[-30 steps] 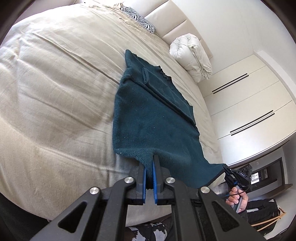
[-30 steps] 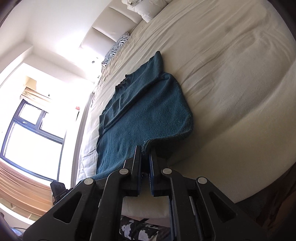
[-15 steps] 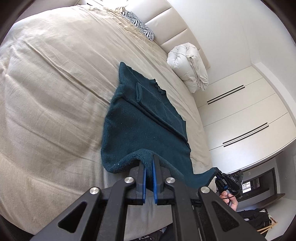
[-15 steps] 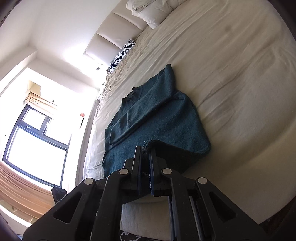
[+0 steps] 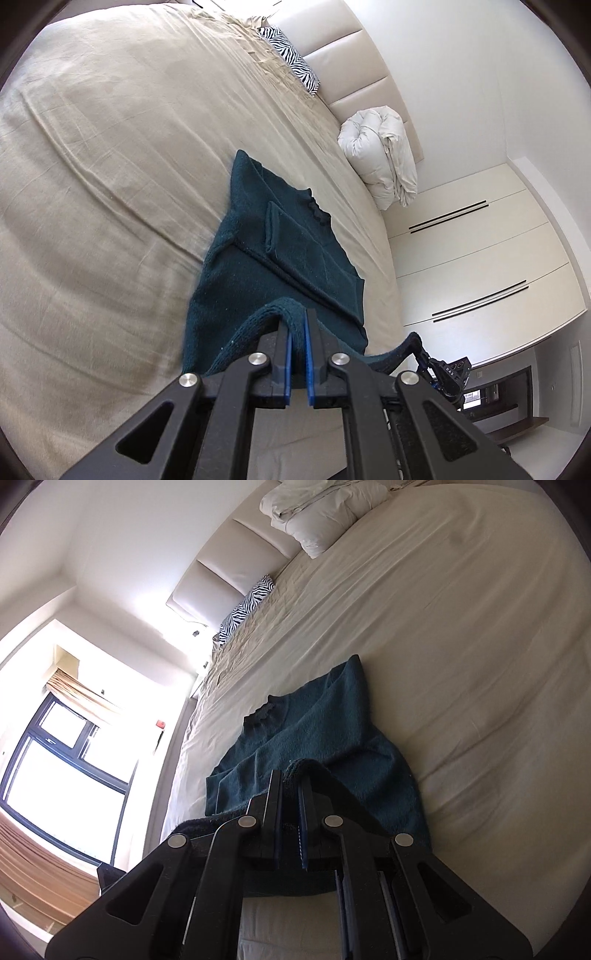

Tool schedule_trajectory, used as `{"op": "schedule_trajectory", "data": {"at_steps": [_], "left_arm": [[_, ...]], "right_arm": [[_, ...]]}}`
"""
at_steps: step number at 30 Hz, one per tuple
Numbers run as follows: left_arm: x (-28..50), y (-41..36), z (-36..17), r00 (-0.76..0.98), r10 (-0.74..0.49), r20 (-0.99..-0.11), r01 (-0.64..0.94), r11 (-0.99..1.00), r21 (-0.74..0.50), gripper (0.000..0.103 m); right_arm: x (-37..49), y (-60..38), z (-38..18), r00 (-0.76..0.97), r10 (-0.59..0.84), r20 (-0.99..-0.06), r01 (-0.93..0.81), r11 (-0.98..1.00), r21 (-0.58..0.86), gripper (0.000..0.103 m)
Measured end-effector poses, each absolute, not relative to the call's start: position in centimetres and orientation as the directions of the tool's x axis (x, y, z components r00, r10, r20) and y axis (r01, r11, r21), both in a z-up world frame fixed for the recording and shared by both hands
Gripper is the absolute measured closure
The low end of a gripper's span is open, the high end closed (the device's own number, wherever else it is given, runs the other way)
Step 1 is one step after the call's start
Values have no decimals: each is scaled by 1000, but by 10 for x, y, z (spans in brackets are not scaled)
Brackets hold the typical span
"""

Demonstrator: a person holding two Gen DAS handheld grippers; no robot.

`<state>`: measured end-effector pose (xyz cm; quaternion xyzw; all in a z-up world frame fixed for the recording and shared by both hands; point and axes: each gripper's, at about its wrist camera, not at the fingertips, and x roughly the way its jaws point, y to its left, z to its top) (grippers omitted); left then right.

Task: Fold small clothes
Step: 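Lift the hem with both grippers and fold it over toward the collar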

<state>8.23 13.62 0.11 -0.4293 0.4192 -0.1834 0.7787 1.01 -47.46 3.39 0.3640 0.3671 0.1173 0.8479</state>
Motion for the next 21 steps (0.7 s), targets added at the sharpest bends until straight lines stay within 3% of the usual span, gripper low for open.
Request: {"op": "schedule_trajectory", "data": {"at_steps": [21], "left_arm": [[223,139,-7,598,-623,-504,-121,551,-826,96]], "right_arm": [[159,-466,5,695,387,-605,123,766,631,97]]}}
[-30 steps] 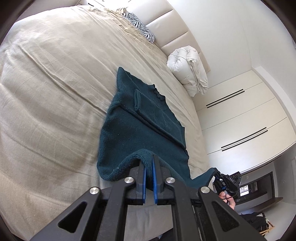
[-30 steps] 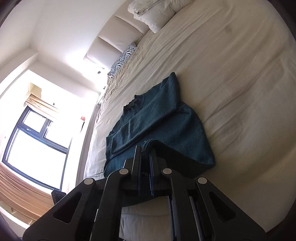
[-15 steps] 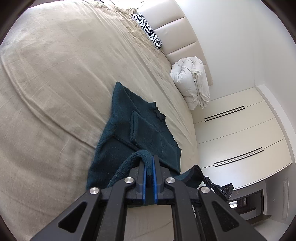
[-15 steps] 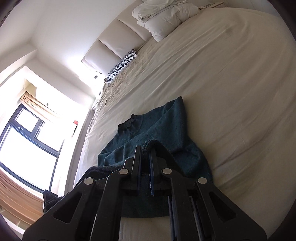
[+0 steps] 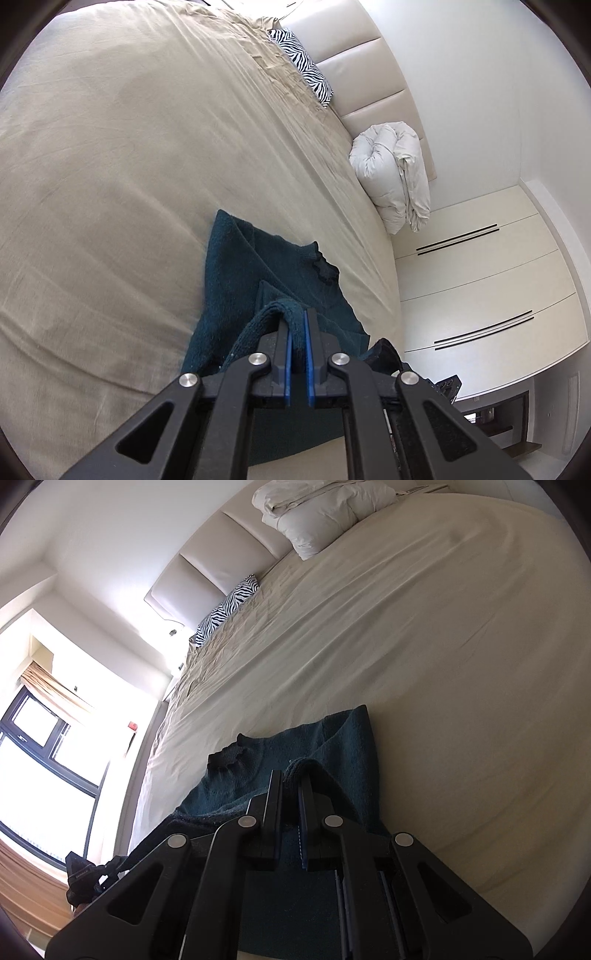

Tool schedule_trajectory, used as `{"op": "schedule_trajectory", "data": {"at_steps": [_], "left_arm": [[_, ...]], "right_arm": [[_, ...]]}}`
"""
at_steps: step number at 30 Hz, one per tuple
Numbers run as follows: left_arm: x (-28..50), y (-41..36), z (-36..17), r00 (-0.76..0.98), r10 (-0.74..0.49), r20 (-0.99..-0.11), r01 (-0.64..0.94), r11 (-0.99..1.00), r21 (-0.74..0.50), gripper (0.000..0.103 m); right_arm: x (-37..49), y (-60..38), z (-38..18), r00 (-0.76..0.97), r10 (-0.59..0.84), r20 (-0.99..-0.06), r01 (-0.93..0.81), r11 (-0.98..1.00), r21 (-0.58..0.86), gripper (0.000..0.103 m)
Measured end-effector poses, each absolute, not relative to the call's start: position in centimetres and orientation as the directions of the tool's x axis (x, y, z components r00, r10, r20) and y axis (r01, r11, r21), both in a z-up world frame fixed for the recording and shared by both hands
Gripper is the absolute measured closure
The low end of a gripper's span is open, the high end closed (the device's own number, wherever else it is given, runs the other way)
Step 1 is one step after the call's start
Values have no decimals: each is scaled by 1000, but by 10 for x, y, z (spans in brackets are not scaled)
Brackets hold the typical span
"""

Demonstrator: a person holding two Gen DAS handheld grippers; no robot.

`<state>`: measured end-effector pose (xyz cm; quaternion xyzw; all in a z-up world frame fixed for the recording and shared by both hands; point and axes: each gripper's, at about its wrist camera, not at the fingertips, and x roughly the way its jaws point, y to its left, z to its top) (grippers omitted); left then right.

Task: Fold small clothes
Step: 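Lift the hem with both grippers and fold it over toward the collar, then lower the hem onto the sweater and open both grippers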

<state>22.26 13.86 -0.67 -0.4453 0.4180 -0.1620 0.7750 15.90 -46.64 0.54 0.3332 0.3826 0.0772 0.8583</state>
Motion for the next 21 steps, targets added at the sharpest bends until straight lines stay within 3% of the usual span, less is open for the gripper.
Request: {"op": "schedule_trajectory", "data": {"at_steps": [14,16,17,18,19,20,21], "left_arm": [[314,128,-54,567,-578,-587,-184,606,-774,94],[317,125,-60,562,-569,-600,-182,622,-761,71],[317,127,-62,567,-569,-596,-183,618,-765,47],[315,129,-63,577,-562,-593,-188,615,-766,34],[312,131,-63,583,-552,-596,-193,618,-762,33],[310,133,-64,582,-547,-601,-196,623,-757,33],[306,135,-65,578,-544,-609,-203,627,-752,33]], "right_arm": [[253,-476,-61,649,358,-671,251,732,633,95],[261,-474,-70,635,350,-688,262,741,619,86],[262,-473,-72,643,345,-684,257,744,617,73],[263,-472,-73,653,341,-676,250,745,618,65],[262,-472,-72,665,330,-670,251,746,617,45],[261,-472,-72,676,320,-663,251,746,616,37],[260,-472,-71,681,320,-659,245,748,617,37]]}}
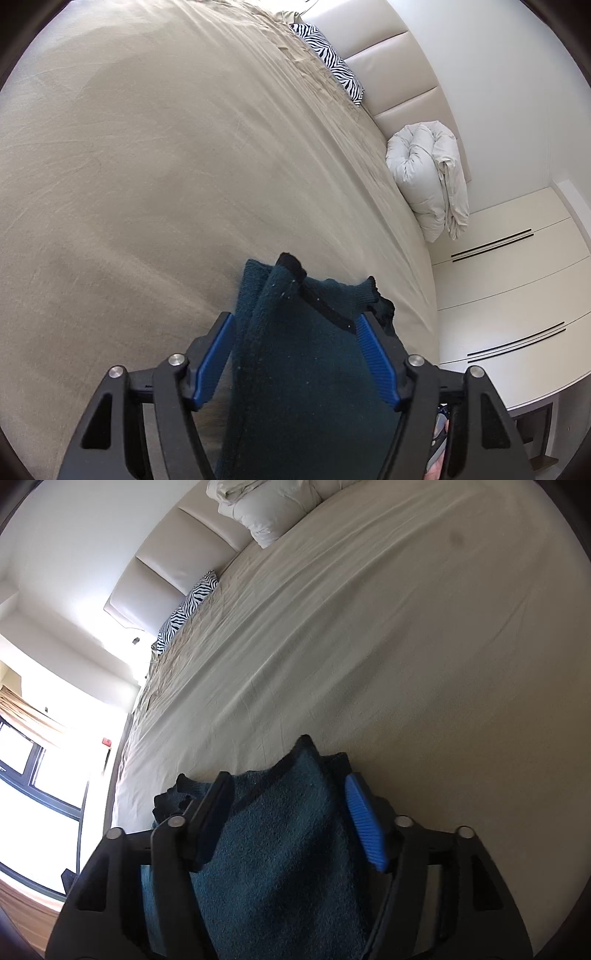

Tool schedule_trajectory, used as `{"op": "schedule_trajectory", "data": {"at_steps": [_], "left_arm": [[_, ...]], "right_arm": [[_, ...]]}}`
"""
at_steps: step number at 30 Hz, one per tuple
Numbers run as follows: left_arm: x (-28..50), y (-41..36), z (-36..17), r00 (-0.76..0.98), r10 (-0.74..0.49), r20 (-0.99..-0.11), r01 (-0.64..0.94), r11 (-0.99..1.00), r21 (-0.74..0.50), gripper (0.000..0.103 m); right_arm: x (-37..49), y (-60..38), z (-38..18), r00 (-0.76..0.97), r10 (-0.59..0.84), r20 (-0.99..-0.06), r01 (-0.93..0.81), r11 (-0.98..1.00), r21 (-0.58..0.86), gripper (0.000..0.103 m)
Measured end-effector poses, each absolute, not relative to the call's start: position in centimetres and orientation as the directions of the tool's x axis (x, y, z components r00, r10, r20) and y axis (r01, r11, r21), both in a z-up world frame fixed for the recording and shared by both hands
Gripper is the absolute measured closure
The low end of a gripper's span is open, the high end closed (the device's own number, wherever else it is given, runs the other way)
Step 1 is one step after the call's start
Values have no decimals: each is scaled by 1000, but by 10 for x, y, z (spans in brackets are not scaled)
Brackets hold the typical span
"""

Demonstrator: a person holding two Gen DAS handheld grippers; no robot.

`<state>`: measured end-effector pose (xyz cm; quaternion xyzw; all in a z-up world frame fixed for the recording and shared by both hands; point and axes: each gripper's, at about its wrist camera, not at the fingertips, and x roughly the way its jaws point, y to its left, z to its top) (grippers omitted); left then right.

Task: Fold small clothes

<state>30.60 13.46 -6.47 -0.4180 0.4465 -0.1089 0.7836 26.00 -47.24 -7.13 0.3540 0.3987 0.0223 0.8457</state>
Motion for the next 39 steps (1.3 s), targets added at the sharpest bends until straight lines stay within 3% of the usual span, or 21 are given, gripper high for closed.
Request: {"op": "schedule_trajectory", "data": {"at_steps": [12,17,24,29,39], "left_arm": [[228,115,-55,569,-483,-666,-109,758,-643,37],[206,104,-67,542,-479,-691,-99,780,-618,46],[194,97,-70,548,-427,-719,-74,831,-551,62],[187,90,-68,552,-377,-744,-66,869,-490,72],[178,85,-63,573,-300,-763,-86,903,-421,73]], "right_arm": [[188,-469,-62,658,277,-700,205,829,521,40],[154,-450,-65,628,255,-735,158,883,441,54],[116,-427,-71,594,172,-786,117,948,297,57],[106,-425,-76,591,156,-792,121,953,278,70],[101,-433,-69,597,135,-791,137,954,266,81]]}}
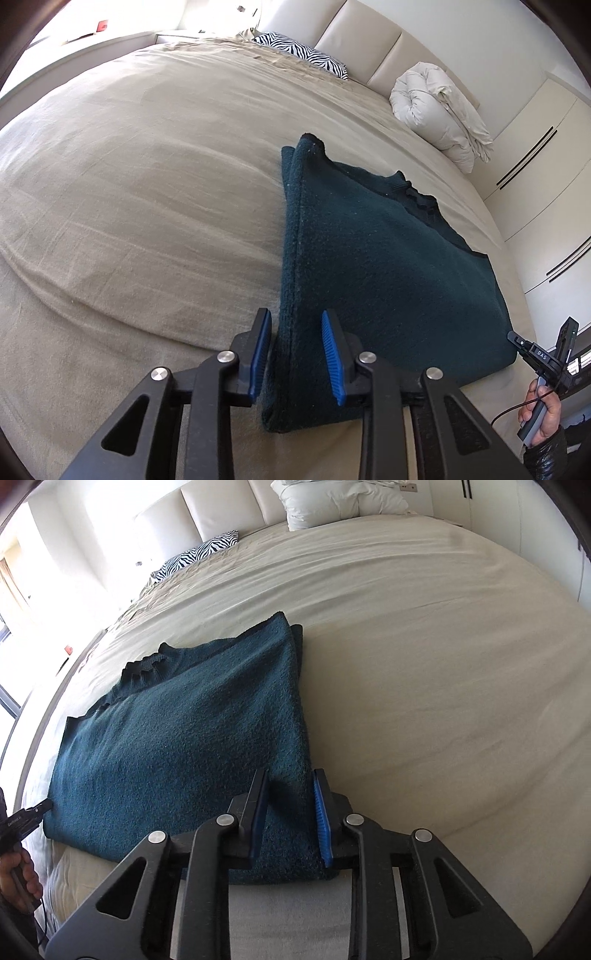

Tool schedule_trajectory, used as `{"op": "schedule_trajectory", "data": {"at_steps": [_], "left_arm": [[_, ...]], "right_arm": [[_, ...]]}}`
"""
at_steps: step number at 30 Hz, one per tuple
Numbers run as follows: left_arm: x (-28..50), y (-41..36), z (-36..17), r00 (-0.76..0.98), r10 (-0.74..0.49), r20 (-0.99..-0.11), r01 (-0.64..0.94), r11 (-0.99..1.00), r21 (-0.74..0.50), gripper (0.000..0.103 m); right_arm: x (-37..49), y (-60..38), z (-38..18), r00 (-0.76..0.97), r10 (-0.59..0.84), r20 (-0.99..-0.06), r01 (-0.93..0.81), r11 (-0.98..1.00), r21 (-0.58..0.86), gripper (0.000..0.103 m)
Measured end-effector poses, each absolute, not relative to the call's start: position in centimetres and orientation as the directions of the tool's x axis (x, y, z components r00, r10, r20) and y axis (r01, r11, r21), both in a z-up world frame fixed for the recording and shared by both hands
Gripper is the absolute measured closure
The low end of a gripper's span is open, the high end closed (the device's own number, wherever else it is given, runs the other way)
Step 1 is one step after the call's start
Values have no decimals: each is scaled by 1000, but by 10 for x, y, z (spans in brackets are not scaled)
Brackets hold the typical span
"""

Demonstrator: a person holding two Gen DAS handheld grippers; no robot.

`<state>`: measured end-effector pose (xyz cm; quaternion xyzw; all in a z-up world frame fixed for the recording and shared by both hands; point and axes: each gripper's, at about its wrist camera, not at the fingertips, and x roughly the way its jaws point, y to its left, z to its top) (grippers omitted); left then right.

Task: Fold small clothes

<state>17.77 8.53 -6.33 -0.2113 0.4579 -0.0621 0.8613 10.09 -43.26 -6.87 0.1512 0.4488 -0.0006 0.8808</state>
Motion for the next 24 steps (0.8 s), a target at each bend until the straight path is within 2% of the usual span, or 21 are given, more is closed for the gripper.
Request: {"op": "schedule_trajectory", "data": {"at_steps": [7,9,10,11,16,24], "left_arm": [[174,83,-64,581,-276,-766,-82,916,-392,73],[174,79,-62,582,-266,-769,-73,924,-376,83],[173,76,-62,580,-256,-773,-69,930,-360,85],[173,73,-61,581,-245,-776,-64,937,-345,87],[174,72,-61,576,-232,-784,-60,944,-324,91],[170,71,-61,571,-233,-787,-37,951,-308,93]], "right_arm": [[93,-439,-67,597,141,-790,170,940,297,81],[91,-436,-65,598,124,-792,164,948,273,82],[90,-434,-63,599,106,-794,165,954,251,93],[89,-432,-61,603,89,-793,165,958,233,97],[85,-424,-54,607,57,-793,156,969,190,98],[75,-433,-58,590,83,-803,179,956,231,98]]}}
